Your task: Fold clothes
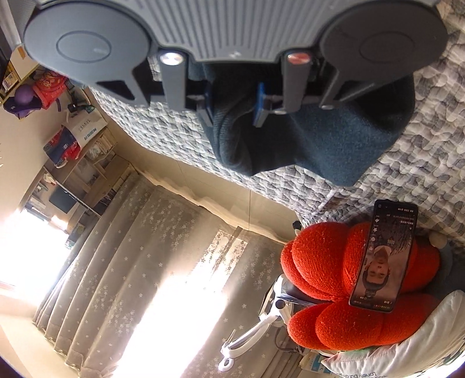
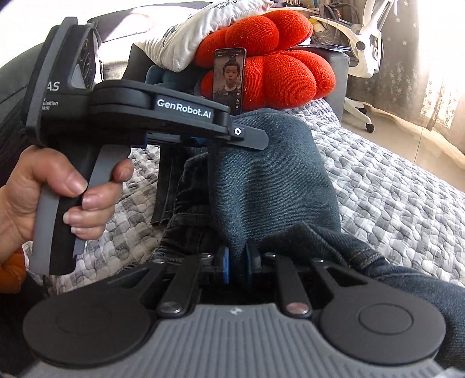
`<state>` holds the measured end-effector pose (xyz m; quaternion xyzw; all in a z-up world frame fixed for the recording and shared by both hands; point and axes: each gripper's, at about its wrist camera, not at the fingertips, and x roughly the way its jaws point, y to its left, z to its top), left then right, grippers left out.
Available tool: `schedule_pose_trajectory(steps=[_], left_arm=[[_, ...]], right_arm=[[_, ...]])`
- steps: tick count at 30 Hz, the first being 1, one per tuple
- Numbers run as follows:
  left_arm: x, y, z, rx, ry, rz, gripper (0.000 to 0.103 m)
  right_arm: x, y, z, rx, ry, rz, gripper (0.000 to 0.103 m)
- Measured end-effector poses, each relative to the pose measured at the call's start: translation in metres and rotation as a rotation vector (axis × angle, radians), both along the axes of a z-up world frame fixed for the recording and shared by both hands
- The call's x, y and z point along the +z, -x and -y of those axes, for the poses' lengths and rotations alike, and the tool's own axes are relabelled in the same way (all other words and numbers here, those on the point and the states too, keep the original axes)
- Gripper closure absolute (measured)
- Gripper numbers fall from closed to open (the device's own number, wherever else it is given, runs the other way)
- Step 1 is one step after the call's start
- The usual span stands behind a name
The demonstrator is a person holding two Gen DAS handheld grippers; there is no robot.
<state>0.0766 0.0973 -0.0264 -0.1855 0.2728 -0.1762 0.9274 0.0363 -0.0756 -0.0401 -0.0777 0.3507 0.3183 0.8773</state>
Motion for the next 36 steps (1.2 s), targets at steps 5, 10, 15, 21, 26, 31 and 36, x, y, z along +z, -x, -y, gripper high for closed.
schedule_pose_trajectory(steps=[5,10,15,21,26,31,36], left_arm=[[0.009,0.015,0.005,-0.074,-0.032,0.097,0.084],[0.011,0.037,0.008,-0.223,-0.069,0.177,0.085],[0.009,0.052,0.019,-0.324,-0.149,0.218,0.085],[0.007,0.049,0.011,-0.323,-0.154,0.198,0.085],[0.005,0.055,0.016,-0.356,-0.18,0.205,0.085],[0.002,0.06,0.023,-0.411,-0.2,0.205,0.085],[-0.004,0.064,0.025,-0.448,-0.223,0.191,0.085]], right_arm=[[0.011,-0.004,0.014,-0.001,-0.06,-0.02,0.083],[0.025,-0.018,0.048,-0.065,-0.211,-0.087,0.083],[0.034,-0.02,0.047,-0.044,-0.169,-0.124,0.082],[0.046,-0.013,0.052,-0.025,-0.155,-0.102,0.067],[0.055,-0.012,0.063,-0.075,-0.238,-0.049,0.049],[0.053,-0.026,0.047,-0.11,-0.265,-0.038,0.048],[0.045,-0.048,0.018,-0.135,-0.245,-0.048,0.049]])
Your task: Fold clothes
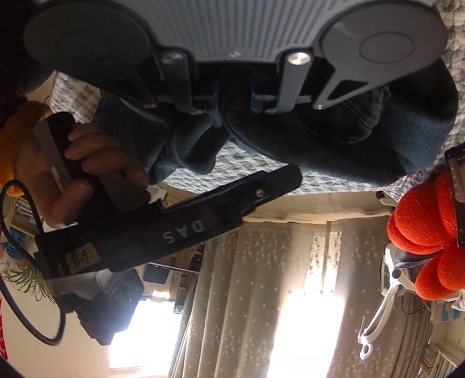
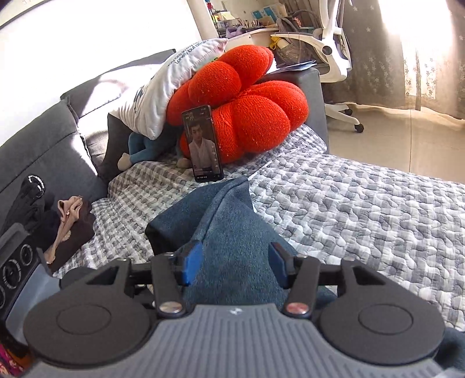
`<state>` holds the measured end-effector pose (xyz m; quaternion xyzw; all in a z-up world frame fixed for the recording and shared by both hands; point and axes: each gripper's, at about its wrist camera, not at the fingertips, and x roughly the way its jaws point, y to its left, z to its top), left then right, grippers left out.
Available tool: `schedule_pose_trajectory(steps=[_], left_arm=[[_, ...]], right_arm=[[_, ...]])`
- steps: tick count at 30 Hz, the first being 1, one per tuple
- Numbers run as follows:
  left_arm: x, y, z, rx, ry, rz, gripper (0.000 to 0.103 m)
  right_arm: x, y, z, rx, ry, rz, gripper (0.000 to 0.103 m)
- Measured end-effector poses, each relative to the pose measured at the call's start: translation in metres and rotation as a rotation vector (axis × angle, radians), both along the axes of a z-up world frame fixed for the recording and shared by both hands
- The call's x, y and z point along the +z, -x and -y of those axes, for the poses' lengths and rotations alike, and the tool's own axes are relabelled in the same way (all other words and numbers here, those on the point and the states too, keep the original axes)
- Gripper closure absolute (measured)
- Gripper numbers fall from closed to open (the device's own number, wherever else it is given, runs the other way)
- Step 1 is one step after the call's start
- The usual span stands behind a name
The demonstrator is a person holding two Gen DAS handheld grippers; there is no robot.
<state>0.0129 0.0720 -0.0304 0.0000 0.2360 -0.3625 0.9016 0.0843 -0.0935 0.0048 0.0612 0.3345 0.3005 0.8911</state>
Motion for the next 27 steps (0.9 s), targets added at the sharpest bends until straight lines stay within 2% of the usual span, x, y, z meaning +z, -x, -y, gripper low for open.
schedule_pose_trajectory(steps=[8,12,17,19,21,22,25,26,27], left_arm=[[-0.002,0.0,-0.009,-0.01,0.005,-0.031,0.085],[-0.003,0.0,-0.009,-0.02,0.006,-0.035,0.085],[-0.005,-0.001,-0.009,-0.022,0.009,-0.04,0.085],[-0.005,-0.001,-0.01,-0.02,0.011,-0.045,0.085],[-0.006,-0.002,-0.011,-0.015,0.009,-0.049,0.084],[-0.005,-0.003,-0.012,-0.009,0.005,-0.05,0.083],[-0.003,-0.005,-0.015,0.007,0.016,-0.058,0.081],[-0.002,-0.006,-0.015,0.013,0.019,-0.06,0.076],[-0.001,-0.006,-0.016,0.02,0.022,-0.06,0.068]], right_arm=[[-0.02,-0.019,-0.026,-0.042,0.023,-0.013,0.049],[-0.022,-0.021,-0.026,-0.067,-0.016,-0.021,0.049],[-0.018,-0.02,-0.032,-0.04,-0.058,-0.032,0.048],[-0.021,-0.017,-0.043,-0.03,0.005,-0.003,0.049],[-0.025,-0.012,-0.053,-0.031,0.083,0.036,0.072],[-0.026,-0.011,-0.057,-0.036,0.125,0.059,0.093],[-0.023,-0.005,-0.057,-0.07,0.155,0.118,0.094],[-0.021,-0.004,-0.054,-0.093,0.154,0.137,0.094],[-0.018,-0.003,-0.05,-0.118,0.153,0.157,0.094]])
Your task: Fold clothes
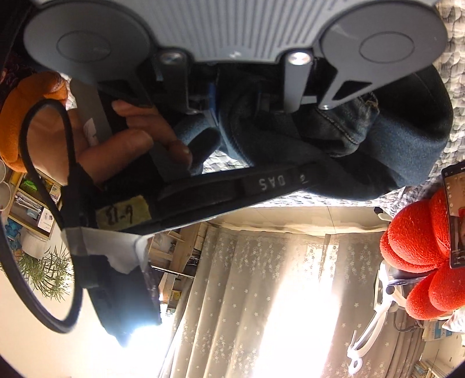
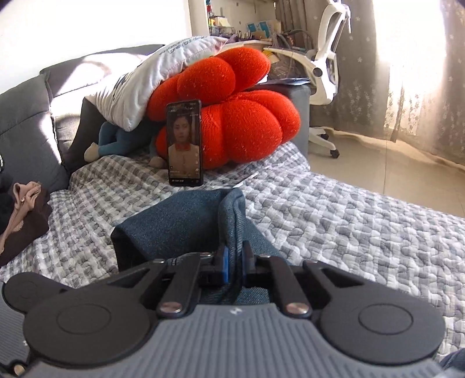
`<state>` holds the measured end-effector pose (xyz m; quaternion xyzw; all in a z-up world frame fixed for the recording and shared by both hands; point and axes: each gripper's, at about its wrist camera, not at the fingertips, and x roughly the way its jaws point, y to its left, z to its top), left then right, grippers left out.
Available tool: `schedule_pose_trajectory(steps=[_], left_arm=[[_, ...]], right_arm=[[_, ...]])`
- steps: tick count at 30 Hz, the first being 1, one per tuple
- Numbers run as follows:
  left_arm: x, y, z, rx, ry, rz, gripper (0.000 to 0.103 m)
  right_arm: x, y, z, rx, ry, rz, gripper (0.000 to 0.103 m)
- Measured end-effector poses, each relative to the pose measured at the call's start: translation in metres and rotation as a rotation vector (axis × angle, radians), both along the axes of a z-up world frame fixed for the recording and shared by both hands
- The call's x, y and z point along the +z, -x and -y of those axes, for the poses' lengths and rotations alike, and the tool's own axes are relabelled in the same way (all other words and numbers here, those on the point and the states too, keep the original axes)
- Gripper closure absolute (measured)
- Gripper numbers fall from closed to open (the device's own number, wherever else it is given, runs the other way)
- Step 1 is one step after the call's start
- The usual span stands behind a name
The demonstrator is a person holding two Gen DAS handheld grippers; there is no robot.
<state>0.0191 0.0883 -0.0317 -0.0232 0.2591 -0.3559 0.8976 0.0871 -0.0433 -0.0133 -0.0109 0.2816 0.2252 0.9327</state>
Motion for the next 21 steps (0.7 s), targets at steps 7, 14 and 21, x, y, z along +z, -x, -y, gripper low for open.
schedule_pose_trajectory(steps=[7,14,21], left_arm=[[0.01,0.004,-0.015,0.081,0.039,0.038,0.033],[0.012,-0.005,-0.029,0.163,0.065,0.024,0.027],[0.004,-0.017,-0.03,0.223,0.032,-0.018,0.027]], right_arm=[[0.028,0.009,0.045,-0.163,-0.109,0.108,0.094],[0.049,0.023,0.086,-0.3,-0.189,0.192,0.094],[0.065,0.043,0.122,-0.468,-0.199,0.307,0.094]])
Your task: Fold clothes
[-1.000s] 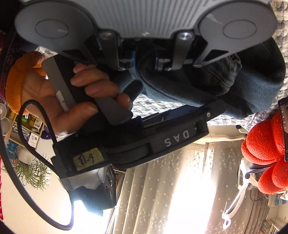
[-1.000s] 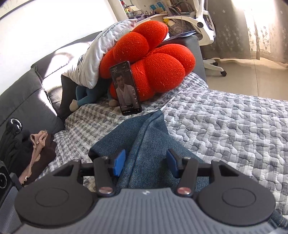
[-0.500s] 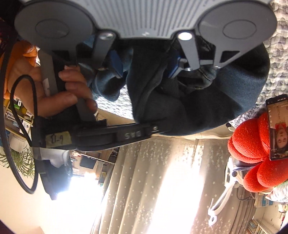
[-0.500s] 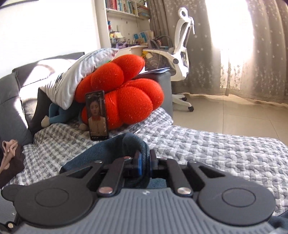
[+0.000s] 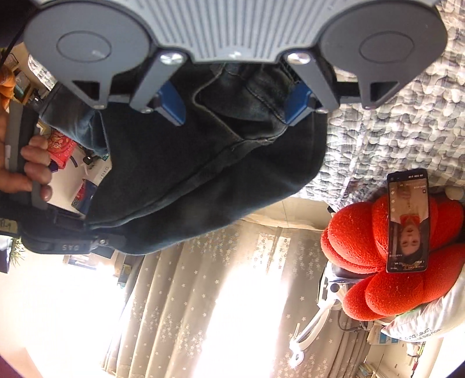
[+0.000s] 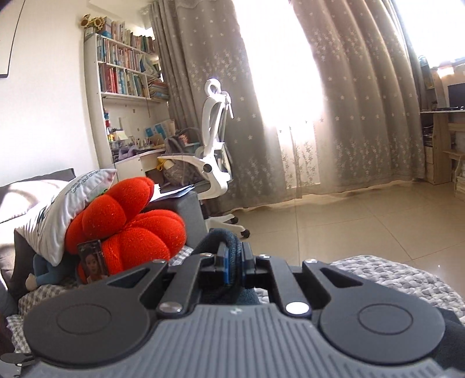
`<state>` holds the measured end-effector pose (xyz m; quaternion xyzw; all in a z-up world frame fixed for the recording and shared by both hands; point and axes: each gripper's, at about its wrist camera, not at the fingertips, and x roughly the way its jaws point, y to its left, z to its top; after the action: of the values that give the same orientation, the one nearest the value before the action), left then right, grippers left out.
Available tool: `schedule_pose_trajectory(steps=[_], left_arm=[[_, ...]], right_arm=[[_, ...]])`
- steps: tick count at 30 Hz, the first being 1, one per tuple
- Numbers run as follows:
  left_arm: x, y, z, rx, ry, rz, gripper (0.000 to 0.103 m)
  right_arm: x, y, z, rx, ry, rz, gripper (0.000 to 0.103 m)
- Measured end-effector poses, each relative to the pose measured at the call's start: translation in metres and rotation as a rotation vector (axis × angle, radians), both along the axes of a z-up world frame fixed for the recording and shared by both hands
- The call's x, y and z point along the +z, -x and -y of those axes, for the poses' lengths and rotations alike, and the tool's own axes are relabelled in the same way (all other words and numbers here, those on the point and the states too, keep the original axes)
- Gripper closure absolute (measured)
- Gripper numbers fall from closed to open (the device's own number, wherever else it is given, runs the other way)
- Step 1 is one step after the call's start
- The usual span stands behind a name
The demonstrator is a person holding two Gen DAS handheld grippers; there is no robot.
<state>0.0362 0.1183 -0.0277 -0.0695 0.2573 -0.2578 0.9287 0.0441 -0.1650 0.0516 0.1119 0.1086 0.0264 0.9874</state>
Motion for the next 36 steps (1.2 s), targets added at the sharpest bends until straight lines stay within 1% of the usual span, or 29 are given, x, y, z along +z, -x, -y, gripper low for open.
schedule_pose_trajectory(steps=[2,5,9,11,12,15,19,22,24,27,28,29,30,31,32,33,36], left_arm=[[-0.003,-0.007,0.0,0.018,-0.011,-0.019,0.027],[-0.01,-0.013,-0.002,0.046,-0.009,-0.061,0.027],[-0.019,-0.025,-0.01,0.082,0.04,-0.127,0.028],[-0.026,-0.03,-0.014,0.102,0.083,-0.157,0.03],[-0.029,-0.032,-0.015,0.113,0.1,-0.172,0.034],[-0.037,-0.037,-0.013,0.14,0.125,-0.215,0.042],[-0.039,-0.038,-0.012,0.162,0.121,-0.256,0.043],[-0.041,-0.039,-0.015,0.179,0.123,-0.339,0.041],[-0.04,-0.037,-0.017,0.183,0.131,-0.344,0.037],[-0.043,-0.037,-0.015,0.184,0.151,-0.354,0.039],[-0.045,-0.037,-0.013,0.184,0.154,-0.353,0.041],[-0.045,-0.037,-0.01,0.188,0.149,-0.343,0.058],[-0.045,-0.036,-0.007,0.202,0.141,-0.335,0.066],[-0.044,-0.035,-0.005,0.217,0.132,-0.324,0.072],[-0.042,-0.033,-0.003,0.234,0.121,-0.307,0.087],[-0.04,-0.031,-0.002,0.252,0.113,-0.29,0.088],[-0.027,-0.026,-0.007,0.304,0.135,-0.243,0.09]], right_arm=[[0.002,0.003,0.009,-0.066,0.004,0.021,0.094],[0.002,0.004,0.021,-0.147,0.004,0.025,0.094],[-0.003,-0.002,0.035,-0.217,0.001,0.006,0.094],[-0.007,-0.004,0.04,-0.225,-0.009,-0.013,0.094],[-0.009,-0.006,0.043,-0.229,-0.014,-0.022,0.094],[-0.015,-0.009,0.046,-0.247,-0.006,-0.043,0.094],[-0.021,-0.011,0.056,-0.272,-0.026,-0.067,0.094],[-0.025,-0.013,0.063,-0.296,-0.04,-0.082,0.094],[-0.028,-0.014,0.068,-0.31,-0.058,-0.094,0.094],[-0.031,-0.017,0.068,-0.326,-0.055,-0.105,0.094],[-0.033,-0.017,0.066,-0.329,-0.046,-0.108,0.094],[-0.034,-0.019,0.064,-0.331,-0.03,-0.11,0.094],[-0.034,-0.019,0.062,-0.334,-0.017,-0.11,0.094],[-0.034,-0.019,0.059,-0.337,-0.001,-0.108,0.094],[-0.035,-0.018,0.058,-0.34,0.012,-0.106,0.094],[-0.035,-0.017,0.058,-0.34,0.019,-0.105,0.094],[-0.034,-0.017,0.058,-0.342,0.018,-0.107,0.094]])
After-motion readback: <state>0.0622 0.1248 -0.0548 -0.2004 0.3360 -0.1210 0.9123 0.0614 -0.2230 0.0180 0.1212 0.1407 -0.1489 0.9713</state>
